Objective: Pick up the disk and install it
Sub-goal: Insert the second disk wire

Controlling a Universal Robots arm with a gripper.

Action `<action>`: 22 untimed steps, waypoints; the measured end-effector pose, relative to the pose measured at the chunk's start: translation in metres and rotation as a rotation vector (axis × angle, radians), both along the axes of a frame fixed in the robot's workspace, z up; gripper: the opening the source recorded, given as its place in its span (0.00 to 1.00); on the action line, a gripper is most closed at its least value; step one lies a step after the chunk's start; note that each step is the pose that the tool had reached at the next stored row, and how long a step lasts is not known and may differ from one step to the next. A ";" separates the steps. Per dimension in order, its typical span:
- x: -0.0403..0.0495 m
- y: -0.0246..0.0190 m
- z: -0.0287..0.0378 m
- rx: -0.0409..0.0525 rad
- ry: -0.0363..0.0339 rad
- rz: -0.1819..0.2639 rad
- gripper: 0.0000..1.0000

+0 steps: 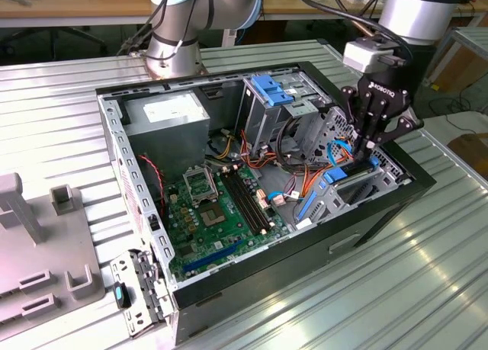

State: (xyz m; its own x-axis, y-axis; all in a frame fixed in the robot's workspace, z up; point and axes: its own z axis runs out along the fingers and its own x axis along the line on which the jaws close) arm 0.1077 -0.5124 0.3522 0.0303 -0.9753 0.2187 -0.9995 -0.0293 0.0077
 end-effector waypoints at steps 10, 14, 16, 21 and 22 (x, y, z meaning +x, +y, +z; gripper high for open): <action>-0.0031 -0.0077 -0.0032 0.0676 -0.0080 0.034 0.16; -0.0044 -0.0168 -0.0053 0.0871 -0.0095 0.041 0.16; -0.0045 -0.0183 -0.0053 0.0924 -0.0108 0.041 0.16; -0.0045 -0.0189 -0.0052 0.0966 -0.0116 0.042 0.16; -0.0045 -0.0189 -0.0053 0.1019 -0.0120 0.042 0.16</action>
